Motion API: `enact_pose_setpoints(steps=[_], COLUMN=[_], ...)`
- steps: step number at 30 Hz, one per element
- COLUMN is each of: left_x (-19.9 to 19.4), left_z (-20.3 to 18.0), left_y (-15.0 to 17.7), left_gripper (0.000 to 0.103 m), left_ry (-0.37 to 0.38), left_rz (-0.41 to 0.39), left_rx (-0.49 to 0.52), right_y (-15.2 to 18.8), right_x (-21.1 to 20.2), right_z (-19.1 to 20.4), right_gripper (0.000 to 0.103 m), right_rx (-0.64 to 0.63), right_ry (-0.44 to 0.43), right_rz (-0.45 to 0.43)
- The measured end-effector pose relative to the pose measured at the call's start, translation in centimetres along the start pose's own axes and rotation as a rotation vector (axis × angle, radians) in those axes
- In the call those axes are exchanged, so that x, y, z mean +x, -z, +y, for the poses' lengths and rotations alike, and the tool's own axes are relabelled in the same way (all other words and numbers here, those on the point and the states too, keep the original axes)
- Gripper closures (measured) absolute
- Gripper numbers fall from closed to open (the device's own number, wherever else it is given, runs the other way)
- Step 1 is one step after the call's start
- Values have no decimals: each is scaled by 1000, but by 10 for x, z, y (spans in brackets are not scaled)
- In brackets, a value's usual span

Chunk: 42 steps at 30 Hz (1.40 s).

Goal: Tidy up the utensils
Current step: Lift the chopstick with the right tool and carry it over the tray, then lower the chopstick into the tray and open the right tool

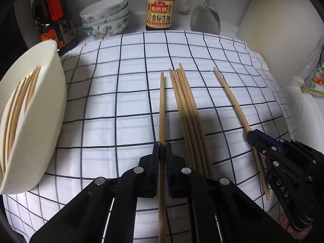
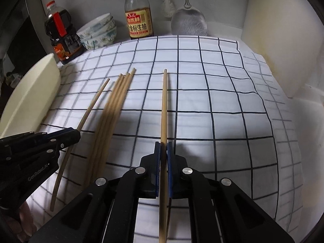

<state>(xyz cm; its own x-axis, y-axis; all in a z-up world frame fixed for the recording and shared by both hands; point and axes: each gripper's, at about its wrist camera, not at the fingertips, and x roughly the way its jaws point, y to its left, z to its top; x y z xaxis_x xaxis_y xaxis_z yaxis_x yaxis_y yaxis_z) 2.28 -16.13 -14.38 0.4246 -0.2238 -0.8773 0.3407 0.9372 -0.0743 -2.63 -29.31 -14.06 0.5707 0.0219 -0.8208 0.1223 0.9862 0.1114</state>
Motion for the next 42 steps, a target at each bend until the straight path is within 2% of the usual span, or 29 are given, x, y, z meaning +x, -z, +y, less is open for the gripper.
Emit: enact_pose_setpoints(steps=[7, 10, 16, 21, 27, 33, 38, 42], left_x=[-49, -76, -128, -145, -146, -119, -96, -76], left_z=[10, 21, 73, 134, 208, 264, 290, 297], left_y=[-10, -12, -13, -17, -24, -31, -32, -32], left_gripper=[96, 96, 96, 96, 96, 96, 96, 96], left_ry=[14, -14, -62, -103, -136, -130, -117, -100], left_rz=[-48, -79, -133, -175, -185, -147, -104, -69], left_rx=[-46, -68, -163, -203, -230, -252, -258, -252], right_y=[-12, -20, -45, -68, -91, -105, -109, -108], right_x=[-38, -50, -65, -67, -40, -8, 21, 45], right_z=[12, 24, 73, 127, 205, 266, 301, 313], right_gripper=[97, 97, 97, 97, 97, 97, 97, 97], right_rx=[-15, -35, -115, -138, -151, -163, -180, -166], right_ry=[-55, -101, -171, -211, -260, -271, -261, -252], right_rz=[-59, -76, -98, -141, -111, -62, -4, 67])
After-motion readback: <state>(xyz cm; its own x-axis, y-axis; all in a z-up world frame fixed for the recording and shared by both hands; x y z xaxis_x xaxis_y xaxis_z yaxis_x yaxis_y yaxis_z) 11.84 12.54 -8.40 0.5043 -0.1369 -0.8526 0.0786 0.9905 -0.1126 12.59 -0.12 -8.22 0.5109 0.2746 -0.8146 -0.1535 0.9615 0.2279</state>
